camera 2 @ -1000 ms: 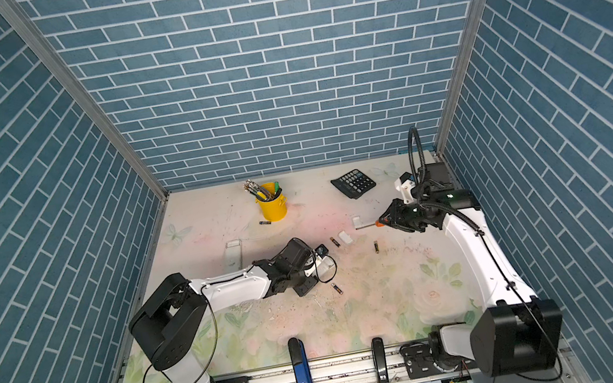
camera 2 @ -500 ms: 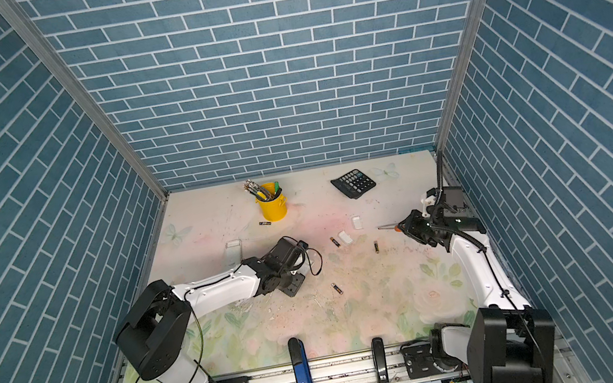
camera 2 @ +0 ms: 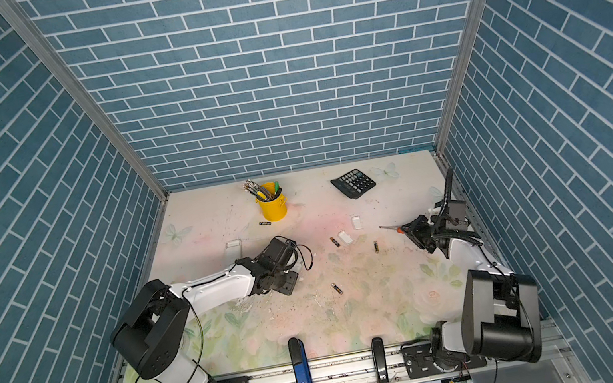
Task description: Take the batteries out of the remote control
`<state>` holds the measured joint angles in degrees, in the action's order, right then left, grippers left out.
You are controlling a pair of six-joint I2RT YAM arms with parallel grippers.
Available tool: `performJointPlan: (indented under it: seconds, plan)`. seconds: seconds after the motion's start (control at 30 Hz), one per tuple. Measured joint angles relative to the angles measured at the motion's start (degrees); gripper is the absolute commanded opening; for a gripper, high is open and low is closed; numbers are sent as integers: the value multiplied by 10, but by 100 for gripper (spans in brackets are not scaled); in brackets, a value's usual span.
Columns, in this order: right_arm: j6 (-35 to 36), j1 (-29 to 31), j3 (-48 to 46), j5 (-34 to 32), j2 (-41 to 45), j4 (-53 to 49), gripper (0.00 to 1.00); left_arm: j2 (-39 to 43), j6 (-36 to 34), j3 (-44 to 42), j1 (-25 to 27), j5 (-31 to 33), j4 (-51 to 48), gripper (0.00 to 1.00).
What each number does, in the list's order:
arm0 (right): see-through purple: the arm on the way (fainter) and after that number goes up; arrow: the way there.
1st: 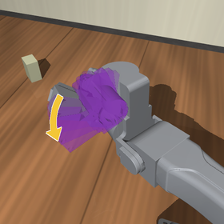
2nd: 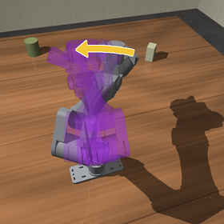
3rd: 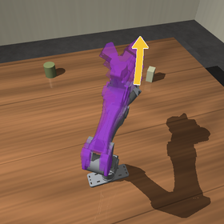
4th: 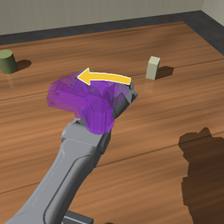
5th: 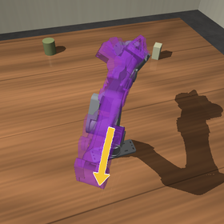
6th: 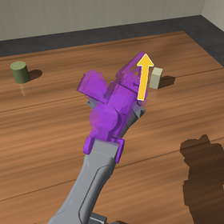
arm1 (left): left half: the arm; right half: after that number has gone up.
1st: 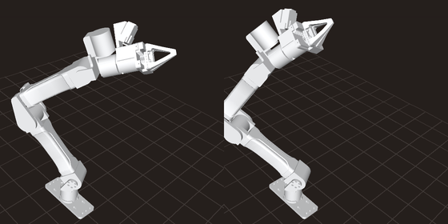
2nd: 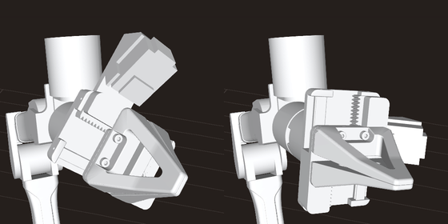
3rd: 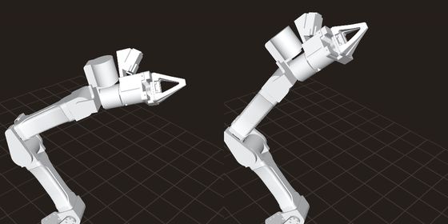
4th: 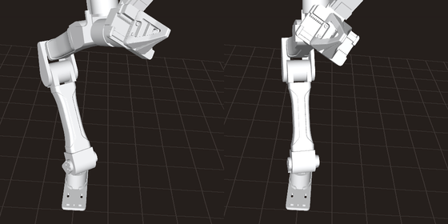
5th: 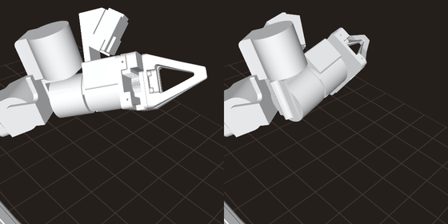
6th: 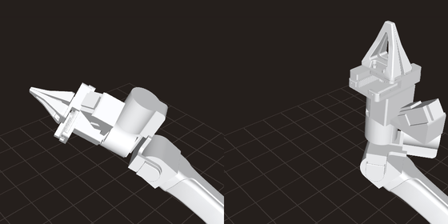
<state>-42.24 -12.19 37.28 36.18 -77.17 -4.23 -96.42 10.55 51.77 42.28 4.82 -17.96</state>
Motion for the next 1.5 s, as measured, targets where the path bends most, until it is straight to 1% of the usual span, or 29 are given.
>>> performJointPlan:
  seconds: [0.1,0.17,0.37,0.5,0.73,0.8,0.87,0.9,1.07,1.1,1.13,1.2,1.3,1.4,1.5]
  plan:
    - [0,-4,-7,14,-13,27,0,1,6,-2,-1,-2,4,54]
    - [0,-7,-8,22,-21,37,6,3,8,-5,-1,-4,8,59]
    - [0,-17,-11,40,-34,50,30,29,20,-20,-4,-12,17,68]
    - [10,-18,-11,20,-40,28,42,55,28,-27,-5,-15,22,71]
    - [34,-13,-12,-15,-38,-22,51,103,43,-44,-14,-15,33,73]
    - [43,-11,-12,-25,-34,-39,55,124,47,-50,-19,-15,37,74]
    - [51,-9,-11,-43,-30,-60,93,148,52,-54,-29,-15,42,76]
    - [53,-9,-11,-54,-29,-74,99,162,55,-56,-36,-16,44,77]
    - [73,-10,-3,-116,-12,-137,99,223,63,-56,-76,-18,55,85]
    - [78,-9,-1,-127,-6,-147,99,234,66,-56,-86,-19,58,89]
    - [81,-9,0,-138,2,-157,99,243,67,-56,-95,-19,60,99]
    - [87,-9,4,-159,25,-177,99,263,70,-57,-118,-18,67,100]
    - [101,-9,7,-187,83,-193,99,297,71,-70,-156,-4,81,100]
    - [118,-9,4,-223,165,-189,99,335,69,-96,-193,30,98,100]
    - [138,-9,-31,-266,275,-141,99,367,64,-118,-232,78,105,100]
